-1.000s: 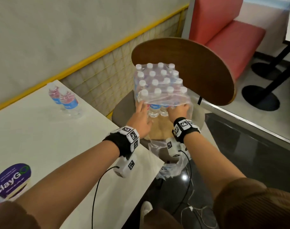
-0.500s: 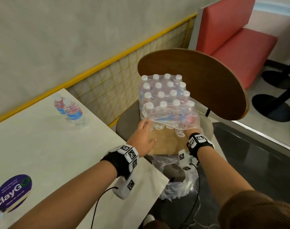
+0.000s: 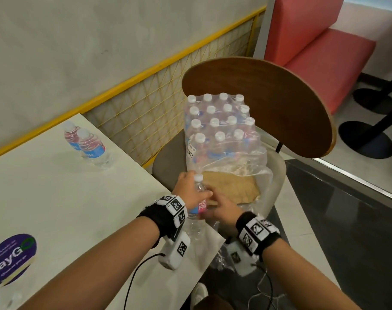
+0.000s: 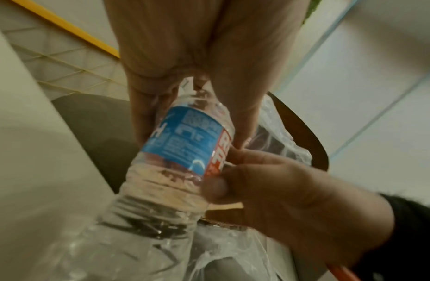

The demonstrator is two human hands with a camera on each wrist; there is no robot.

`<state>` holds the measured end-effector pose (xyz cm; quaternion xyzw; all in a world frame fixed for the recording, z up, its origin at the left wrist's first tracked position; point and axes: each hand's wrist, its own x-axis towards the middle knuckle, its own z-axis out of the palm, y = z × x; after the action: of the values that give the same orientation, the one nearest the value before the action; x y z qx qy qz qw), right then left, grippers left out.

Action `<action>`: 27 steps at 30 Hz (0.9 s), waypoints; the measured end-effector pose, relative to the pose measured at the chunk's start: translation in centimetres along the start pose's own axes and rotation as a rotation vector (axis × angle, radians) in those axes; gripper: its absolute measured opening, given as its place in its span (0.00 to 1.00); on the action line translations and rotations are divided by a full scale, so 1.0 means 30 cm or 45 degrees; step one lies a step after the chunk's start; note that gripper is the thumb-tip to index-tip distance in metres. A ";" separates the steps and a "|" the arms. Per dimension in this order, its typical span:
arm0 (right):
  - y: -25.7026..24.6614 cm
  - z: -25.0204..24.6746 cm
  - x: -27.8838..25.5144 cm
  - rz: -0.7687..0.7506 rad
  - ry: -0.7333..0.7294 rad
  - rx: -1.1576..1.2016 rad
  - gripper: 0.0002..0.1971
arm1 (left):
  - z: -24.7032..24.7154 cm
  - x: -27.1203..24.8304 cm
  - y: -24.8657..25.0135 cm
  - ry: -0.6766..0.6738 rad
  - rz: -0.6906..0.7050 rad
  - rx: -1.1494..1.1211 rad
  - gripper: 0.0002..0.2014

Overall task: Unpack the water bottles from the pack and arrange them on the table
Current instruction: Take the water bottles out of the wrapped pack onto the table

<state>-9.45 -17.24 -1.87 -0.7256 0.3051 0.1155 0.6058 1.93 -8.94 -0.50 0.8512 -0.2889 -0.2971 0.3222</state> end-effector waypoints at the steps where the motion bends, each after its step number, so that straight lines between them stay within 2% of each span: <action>1: -0.020 -0.041 0.025 0.053 0.067 -0.063 0.36 | -0.006 0.001 -0.018 -0.007 -0.010 -0.030 0.33; 3: -0.051 -0.147 0.085 0.171 0.389 -0.192 0.28 | -0.012 -0.006 -0.053 -0.010 -0.032 -0.092 0.28; 5: -0.057 -0.254 0.137 0.335 0.543 -0.213 0.26 | -0.009 -0.029 -0.080 -0.028 -0.059 -0.116 0.24; 6: -0.066 -0.286 0.146 0.376 0.557 -0.290 0.27 | -0.008 -0.043 -0.091 -0.038 -0.070 -0.121 0.24; 8: -0.028 -0.357 0.218 0.236 0.519 -0.541 0.28 | -0.007 -0.068 -0.111 -0.038 -0.078 -0.121 0.24; 10: 0.059 -0.433 0.357 0.124 0.539 -0.575 0.27 | -0.019 -0.089 -0.125 -0.022 -0.083 -0.130 0.24; 12: 0.058 -0.442 0.348 0.103 0.604 -0.597 0.26 | -0.042 -0.106 -0.144 -0.003 -0.089 -0.178 0.24; 14: -0.029 -0.357 0.182 0.168 0.613 -0.678 0.30 | -0.073 -0.135 -0.169 0.025 -0.065 -0.225 0.23; 15: -0.029 -0.327 0.144 0.202 0.573 -0.676 0.32 | -0.091 -0.156 -0.184 0.049 -0.055 -0.242 0.22; 17: -0.034 -0.295 0.111 0.205 0.624 -0.641 0.33 | -0.127 -0.201 -0.226 0.140 -0.047 -0.281 0.21; 21: -0.071 -0.201 0.088 0.059 0.727 -0.544 0.30 | -0.214 -0.277 -0.325 0.285 -0.073 -0.333 0.24; 24: -0.057 -0.101 0.003 -0.096 0.795 -0.547 0.26 | -0.288 -0.343 -0.406 0.217 -0.093 -0.318 0.30; 27: -0.050 0.037 -0.067 -0.281 0.636 -0.653 0.28 | -0.349 -0.433 -0.484 0.150 -0.065 -0.254 0.32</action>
<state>-9.92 -15.47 0.16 -0.8881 0.3246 -0.0586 0.3201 5.01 12.96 -0.36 0.8380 -0.2167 -0.2818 0.4140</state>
